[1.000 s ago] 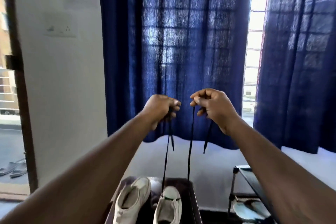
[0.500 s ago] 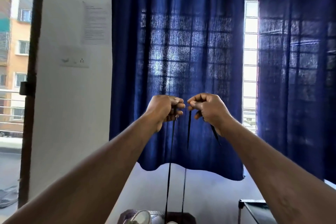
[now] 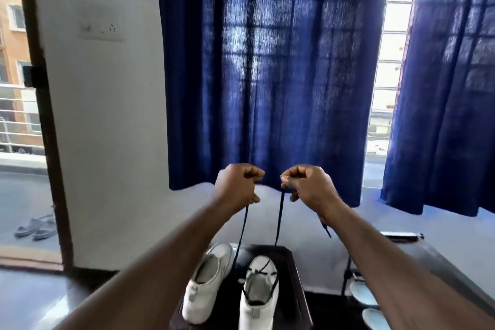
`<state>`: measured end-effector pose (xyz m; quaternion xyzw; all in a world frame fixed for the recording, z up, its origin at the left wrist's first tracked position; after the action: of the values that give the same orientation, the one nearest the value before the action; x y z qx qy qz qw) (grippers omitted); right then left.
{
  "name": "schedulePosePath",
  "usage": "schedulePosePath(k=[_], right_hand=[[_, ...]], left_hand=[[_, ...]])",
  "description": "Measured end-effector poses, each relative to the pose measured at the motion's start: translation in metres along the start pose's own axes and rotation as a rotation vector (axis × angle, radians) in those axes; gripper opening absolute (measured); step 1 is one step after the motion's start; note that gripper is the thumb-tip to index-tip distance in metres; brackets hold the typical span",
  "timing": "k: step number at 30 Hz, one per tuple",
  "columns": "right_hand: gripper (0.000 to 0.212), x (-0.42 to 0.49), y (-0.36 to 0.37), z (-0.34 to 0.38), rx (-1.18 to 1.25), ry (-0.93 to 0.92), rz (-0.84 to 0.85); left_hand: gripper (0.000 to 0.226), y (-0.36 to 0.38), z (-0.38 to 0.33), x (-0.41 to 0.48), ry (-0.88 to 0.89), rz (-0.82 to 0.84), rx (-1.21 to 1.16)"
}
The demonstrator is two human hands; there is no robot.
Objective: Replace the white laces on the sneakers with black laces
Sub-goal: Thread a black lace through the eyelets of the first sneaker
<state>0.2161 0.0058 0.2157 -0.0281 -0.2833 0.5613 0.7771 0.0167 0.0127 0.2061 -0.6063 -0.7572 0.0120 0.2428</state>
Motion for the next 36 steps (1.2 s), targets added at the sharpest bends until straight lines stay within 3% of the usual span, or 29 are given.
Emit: schedulePosePath(k=[4,7,11,13,15,18,22,31,36], right_hand=[[0.010,-0.017,0.024,-0.060,-0.082,0.082,0.000],[0.014,-0.022,0.024,-0.100,-0.208,0.035,-0.250],[0.031,-0.040,0.015,-0.112,-0.148,-0.113,-0.563],[0.032,-0.042,0.023,-0.120,-0.153,-0.130,-0.497],[0.027,-0.041,0.040,-0.139,-0.222,-0.023,-0.311],[0.024,-0.052,0.074,-0.177,-0.218,0.147,-0.001],[0.035,-0.080,0.107,-0.206,-0.194,0.196,0.191],[0.048,-0.100,0.122,-0.201,-0.435,0.140,0.150],[0.032,-0.101,0.116,-0.203,-0.539,0.149,0.066]], left_hand=[[0.065,0.030,0.111,0.009,-0.077,0.059,0.212],[0.079,0.039,0.146,-0.011,-0.152,0.116,0.409],[0.060,0.050,0.152,-0.034,-0.156,0.234,0.566],[0.054,0.061,0.164,-0.034,-0.186,0.262,0.571],[0.050,0.073,0.179,-0.033,-0.191,0.299,0.594],[0.024,0.084,0.182,-0.038,-0.148,0.334,0.694],[0.025,0.098,0.190,-0.036,-0.066,0.342,0.818],[0.029,0.101,0.191,-0.027,-0.026,0.310,0.960],[0.031,0.074,0.173,-0.006,-0.039,0.134,0.918]])
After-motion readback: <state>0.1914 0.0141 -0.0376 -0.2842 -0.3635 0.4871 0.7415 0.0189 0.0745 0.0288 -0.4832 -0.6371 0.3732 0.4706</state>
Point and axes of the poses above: each hand's wrist, its own x-axis towards the middle knuckle, its own y-axis out of the palm, z = x × y, the point moved 5 cm from there along x, towards the middle knuckle, and after that the axes turned 6 degrees about -z, right-handed, at the moved point
